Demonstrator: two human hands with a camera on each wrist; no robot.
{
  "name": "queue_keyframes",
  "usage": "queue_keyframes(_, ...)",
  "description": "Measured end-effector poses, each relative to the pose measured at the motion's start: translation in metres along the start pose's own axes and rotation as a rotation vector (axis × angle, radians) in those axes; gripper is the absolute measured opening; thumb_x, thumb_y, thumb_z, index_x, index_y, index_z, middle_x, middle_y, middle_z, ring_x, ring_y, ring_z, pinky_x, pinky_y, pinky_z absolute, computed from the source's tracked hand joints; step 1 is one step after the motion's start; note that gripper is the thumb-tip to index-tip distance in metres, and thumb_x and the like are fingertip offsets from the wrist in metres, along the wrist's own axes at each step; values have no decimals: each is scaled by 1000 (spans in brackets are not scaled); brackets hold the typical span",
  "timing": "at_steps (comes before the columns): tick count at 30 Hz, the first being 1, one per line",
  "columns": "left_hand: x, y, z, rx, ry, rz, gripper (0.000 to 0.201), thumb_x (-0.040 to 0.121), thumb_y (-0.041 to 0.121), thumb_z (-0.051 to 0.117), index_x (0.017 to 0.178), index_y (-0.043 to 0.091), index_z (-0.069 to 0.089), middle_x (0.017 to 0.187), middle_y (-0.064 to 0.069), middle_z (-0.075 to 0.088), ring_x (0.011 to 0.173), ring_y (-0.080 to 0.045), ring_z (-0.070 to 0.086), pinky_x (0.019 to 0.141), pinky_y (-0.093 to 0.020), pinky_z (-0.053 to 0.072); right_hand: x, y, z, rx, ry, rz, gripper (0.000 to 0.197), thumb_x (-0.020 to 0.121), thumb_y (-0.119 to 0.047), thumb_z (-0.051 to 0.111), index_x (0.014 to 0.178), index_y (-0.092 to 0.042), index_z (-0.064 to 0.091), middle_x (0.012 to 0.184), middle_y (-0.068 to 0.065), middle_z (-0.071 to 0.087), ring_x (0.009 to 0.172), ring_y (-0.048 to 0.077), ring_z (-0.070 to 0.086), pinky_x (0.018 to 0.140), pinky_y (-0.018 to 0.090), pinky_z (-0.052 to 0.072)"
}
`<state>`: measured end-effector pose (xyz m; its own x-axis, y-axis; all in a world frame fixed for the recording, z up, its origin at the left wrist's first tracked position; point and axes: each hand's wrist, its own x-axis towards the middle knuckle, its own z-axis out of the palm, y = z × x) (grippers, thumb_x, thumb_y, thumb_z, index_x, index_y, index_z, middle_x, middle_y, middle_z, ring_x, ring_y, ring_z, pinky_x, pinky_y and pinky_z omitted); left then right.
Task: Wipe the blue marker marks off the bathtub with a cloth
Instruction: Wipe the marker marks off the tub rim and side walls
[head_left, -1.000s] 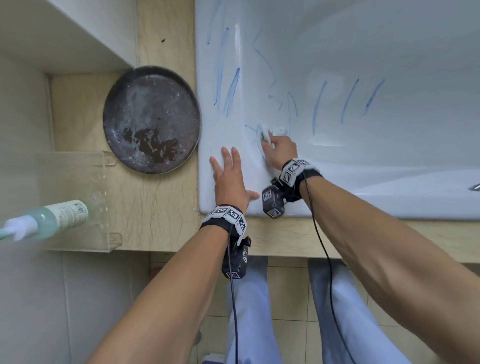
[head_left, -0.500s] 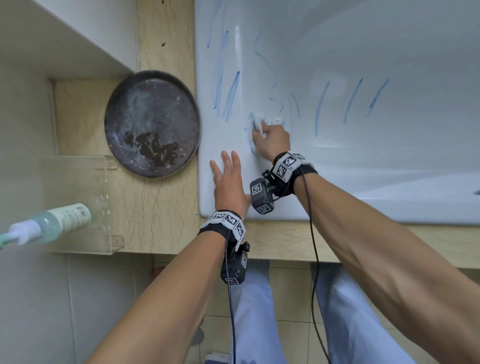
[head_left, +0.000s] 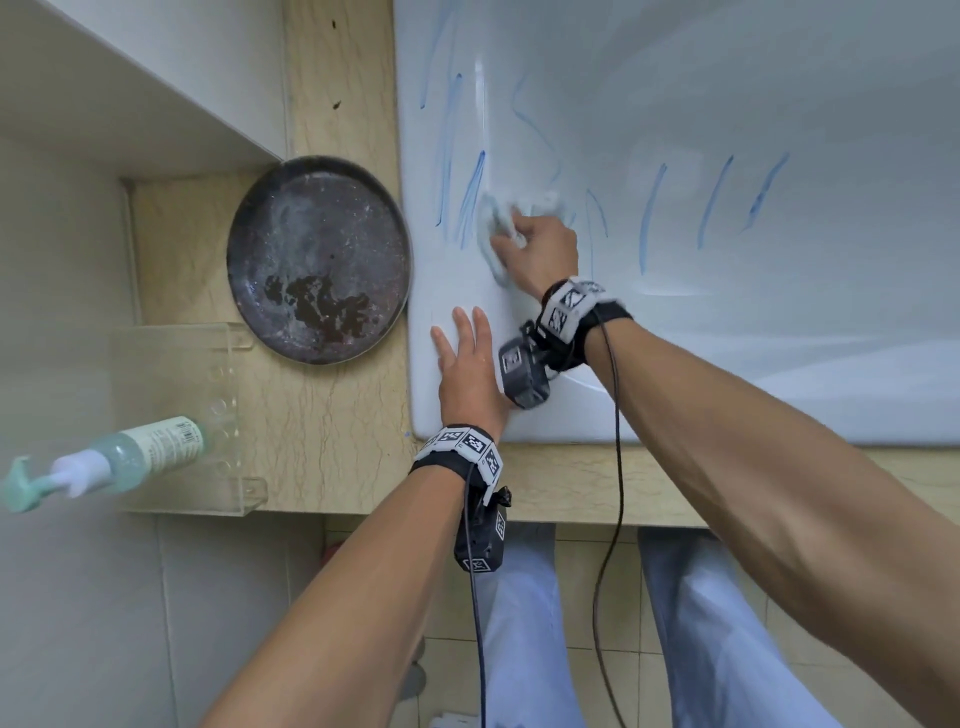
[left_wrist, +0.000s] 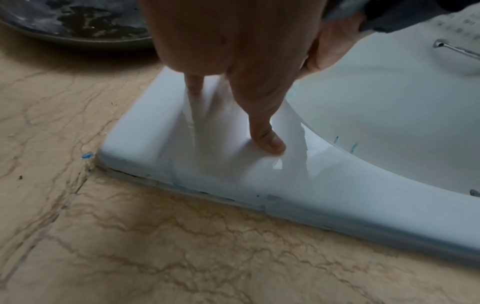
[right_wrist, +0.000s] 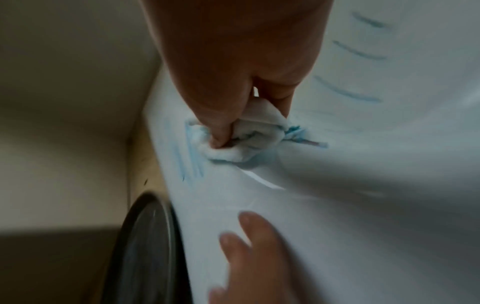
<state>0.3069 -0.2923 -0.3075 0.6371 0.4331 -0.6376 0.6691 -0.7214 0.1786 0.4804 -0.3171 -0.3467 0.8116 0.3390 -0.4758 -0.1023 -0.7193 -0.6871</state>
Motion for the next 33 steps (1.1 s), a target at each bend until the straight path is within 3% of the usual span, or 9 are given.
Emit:
queue_keyframes(2, -1, -2, -4, 12, 17, 22, 107, 85, 25, 73, 159, 17, -4, 166, -2, -8, 150, -41, -8, 103, -42, 48, -16, -8, 2, -91, -18, -215, 37, 96, -35, 61, 129, -22, 67, 114, 9, 73, 96, 24, 69, 80, 27, 51)
queue_keyframes(5, 1, -11, -10, 95, 15, 48, 126, 69, 59, 79, 159, 21, 0, 166, 2, -1, 150, -39, -1, 105, -38, 44, -36, 1, 5, -331, -83, -604, 36, 94, -25, 64, 130, -22, 65, 144, 6, 55, 132, 33, 51, 93, 44, 54)
queue_keyframes(10, 10, -42, -33, 154, 3, 204, 121, 69, 46, 85, 158, 23, 8, 165, 8, 10, 151, -26, 12, 106, -41, 45, -21, 13, 2, -501, -173, -924, 29, 95, -26, 65, 123, -26, 69, 149, -2, 52, 141, 26, 45, 88, 43, 57)
queue_keyframes(15, 29, -53, -49, 178, 14, 223, 99, 83, 38, 76, 158, 17, 15, 166, 1, 8, 152, -19, 10, 114, -36, 36, 57, -38, -9, -631, -77, -831, 53, 99, -14, 54, 147, -33, 44, 157, 2, 39, 144, 28, 37, 93, 45, 55)
queue_keyframes(18, 35, -50, -52, 226, -37, 226, 115, 75, 36, 83, 158, 13, 7, 166, -3, 1, 152, -22, 6, 116, -37, 34, 100, -73, -24, -611, -49, -586, 46, 102, -34, 49, 147, -30, 46, 158, 9, 36, 143, 31, 38, 107, 45, 44)
queue_keyframes(20, 34, -49, -53, 285, -78, 249, 132, 66, 39, 89, 158, 14, -2, 166, -3, -5, 153, -23, 2, 115, -34, 34, 102, -71, -22, -603, -31, -536, 45, 101, -36, 49, 145, -31, 48, 156, 12, 38, 138, 35, 44, 104, 43, 46)
queue_keyframes(24, 37, -55, -65, 300, -138, 292, 135, 65, 30, 90, 158, 18, -6, 166, 0, -7, 153, -20, 1, 113, -32, 37, 32, -29, 2, -658, -62, -821, 55, 95, -7, 58, 146, -25, 48, 153, 8, 44, 141, 31, 41, 83, 43, 59)
queue_keyframes(29, 43, -50, -83, 347, -204, 317, 114, 78, 15, 77, 159, 17, -3, 166, -1, -5, 152, -19, 7, 112, -34, 38, 33, -23, -14, -730, -293, -1035, 40, 96, -25, 65, 135, -31, 59, 152, -2, 48, 140, 27, 44, 86, 46, 59)
queue_keyframes(33, 48, -55, -89, 329, -284, 321, 106, 82, 7, 67, 159, 21, -4, 166, 3, -9, 153, -16, 4, 112, -36, 36, 100, -90, -6, -767, -30, -739, 44, 99, -17, 53, 141, -26, 51, 146, 7, 46, 137, 31, 42, 85, 48, 57)
